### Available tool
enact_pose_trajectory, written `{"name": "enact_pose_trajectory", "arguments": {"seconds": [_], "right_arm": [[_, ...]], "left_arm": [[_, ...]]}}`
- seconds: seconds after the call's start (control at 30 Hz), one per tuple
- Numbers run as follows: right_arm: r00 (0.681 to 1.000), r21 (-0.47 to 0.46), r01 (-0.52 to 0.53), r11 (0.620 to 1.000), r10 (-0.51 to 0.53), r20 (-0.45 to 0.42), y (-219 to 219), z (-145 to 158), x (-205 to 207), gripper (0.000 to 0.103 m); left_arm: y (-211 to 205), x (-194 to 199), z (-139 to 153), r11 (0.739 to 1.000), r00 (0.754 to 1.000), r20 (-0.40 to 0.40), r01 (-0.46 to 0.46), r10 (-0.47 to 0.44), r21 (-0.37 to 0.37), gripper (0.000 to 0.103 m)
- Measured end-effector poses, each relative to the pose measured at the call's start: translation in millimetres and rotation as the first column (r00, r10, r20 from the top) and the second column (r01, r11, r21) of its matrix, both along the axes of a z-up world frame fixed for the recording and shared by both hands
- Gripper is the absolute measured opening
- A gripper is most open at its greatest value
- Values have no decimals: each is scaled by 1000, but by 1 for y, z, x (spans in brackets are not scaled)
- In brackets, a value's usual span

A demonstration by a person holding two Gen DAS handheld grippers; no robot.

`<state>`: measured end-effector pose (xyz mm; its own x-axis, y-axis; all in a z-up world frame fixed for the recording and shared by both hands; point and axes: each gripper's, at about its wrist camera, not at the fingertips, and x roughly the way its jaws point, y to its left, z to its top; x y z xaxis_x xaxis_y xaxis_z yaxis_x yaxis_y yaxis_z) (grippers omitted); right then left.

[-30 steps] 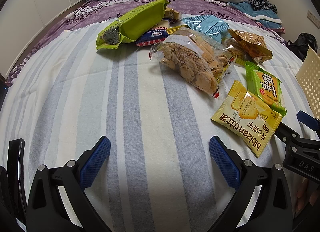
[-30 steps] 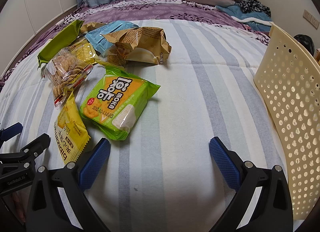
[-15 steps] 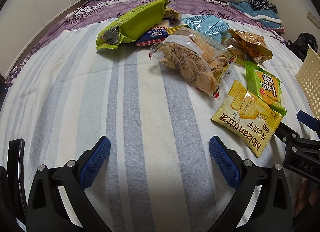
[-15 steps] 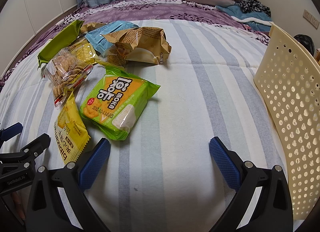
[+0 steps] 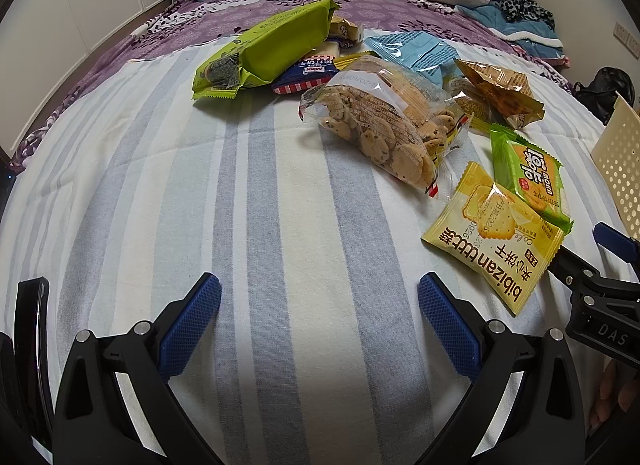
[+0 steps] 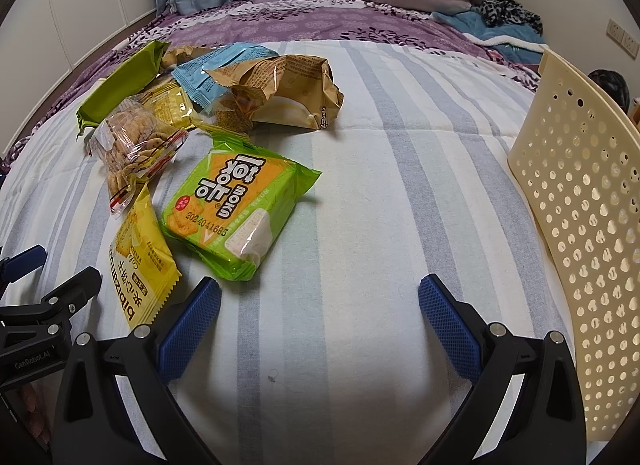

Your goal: Organize snacks

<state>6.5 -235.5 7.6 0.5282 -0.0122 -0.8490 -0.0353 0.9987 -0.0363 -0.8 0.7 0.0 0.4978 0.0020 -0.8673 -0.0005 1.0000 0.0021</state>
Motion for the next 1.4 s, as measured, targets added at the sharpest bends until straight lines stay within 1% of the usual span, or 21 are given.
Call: {"name": "enact_pose_trajectory", "arguments": {"seconds": [0.17, 0.33, 0.5, 0.63, 0.9, 1.07, 1.2, 1.27, 1.4], "right_arm": [[1000, 15, -24, 1000, 24, 3, -3, 4, -5, 98], [999, 66, -38, 997, 37, 7, -8, 9, -10, 98], [998, 94, -59, 994, 55, 43, -11, 19, -12, 98], [995, 106, -79, 991, 73, 61, -13, 26, -7, 98], [995, 133, -86, 987, 79, 52, -6, 27, 14, 98], [995, 122, -99, 988, 95, 34, 10, 22, 32, 98], [995, 124, -99, 987, 99, 7, 23, 15, 46, 97], [995, 108, -100, 989, 99, 10, 29, 15, 50, 97], [995, 78, -100, 992, 101, -1, 36, 9, 58, 88]], "left_arm": [[0, 0, 3, 1000, 1000, 6, 1, -1, -7, 101], [5, -1, 7, 999, 1000, -1, -11, 11, -31, 101], [11, -4, 17, 998, 1000, 17, -20, 21, -59, 101], [13, -2, 27, 998, 999, 35, -23, 26, -65, 101], [21, 14, 39, 996, 998, 49, -46, 49, -71, 101], [27, 22, 47, 995, 995, 70, -69, 74, -73, 101], [34, 25, 49, 993, 993, 71, -87, 93, -77, 101], [35, 27, 48, 993, 993, 70, -92, 98, -78, 101], [36, 28, 48, 993, 993, 72, -90, 96, -79, 101]]}}
